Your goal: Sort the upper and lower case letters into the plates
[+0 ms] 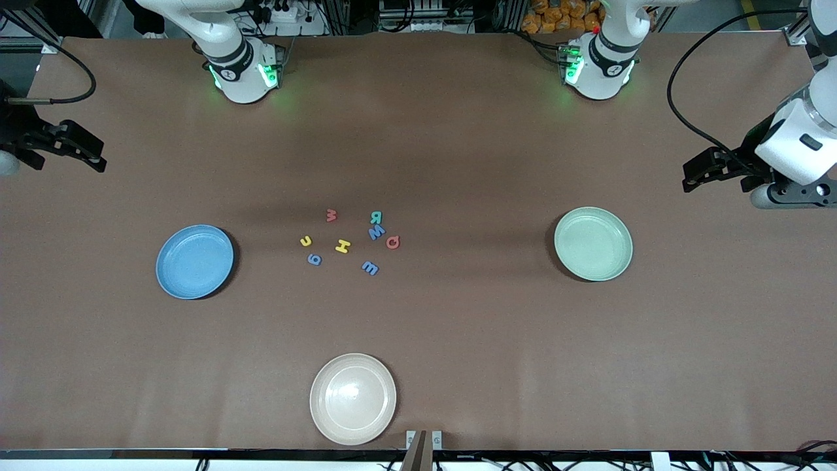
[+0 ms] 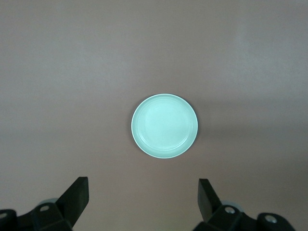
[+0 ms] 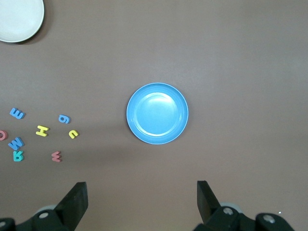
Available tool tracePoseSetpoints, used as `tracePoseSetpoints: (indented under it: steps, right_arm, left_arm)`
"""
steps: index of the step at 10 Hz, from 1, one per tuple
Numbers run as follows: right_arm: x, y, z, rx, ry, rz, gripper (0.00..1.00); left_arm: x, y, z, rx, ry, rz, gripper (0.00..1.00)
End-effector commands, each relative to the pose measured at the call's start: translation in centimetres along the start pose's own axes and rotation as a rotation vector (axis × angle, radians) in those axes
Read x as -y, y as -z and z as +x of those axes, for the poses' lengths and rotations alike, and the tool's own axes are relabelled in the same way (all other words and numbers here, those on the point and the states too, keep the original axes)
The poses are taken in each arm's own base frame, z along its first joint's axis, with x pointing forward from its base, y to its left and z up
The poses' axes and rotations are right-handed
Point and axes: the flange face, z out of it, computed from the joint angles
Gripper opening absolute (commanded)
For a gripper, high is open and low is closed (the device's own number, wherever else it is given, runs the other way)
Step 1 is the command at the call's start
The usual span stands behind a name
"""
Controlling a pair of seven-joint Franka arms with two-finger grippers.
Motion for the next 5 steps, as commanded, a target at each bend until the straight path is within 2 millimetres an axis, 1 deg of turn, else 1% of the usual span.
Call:
tracePoseSetpoints:
  steps: [1, 3, 5]
  right_arm:
    - [-0.48, 1.17, 0.11, -0.010, 0.022, 0.029, 1.00]
    - [-0.51, 2.04, 0.20, -0.035, 0.021, 0.031, 1.00]
    - [-0.50, 1.97, 0.27, -0.035, 0.020, 0.031, 1.00]
  left_arm:
    - [-0.12, 0.43, -0.52, 0.010, -0.012, -0.022, 1.00]
    - [-0.29, 0.28, -0.61, 0.014, -0.013, -0.021, 1.00]
    - [-0.96, -0.53, -0.45, 0.030, -0.033, -0.018, 1.00]
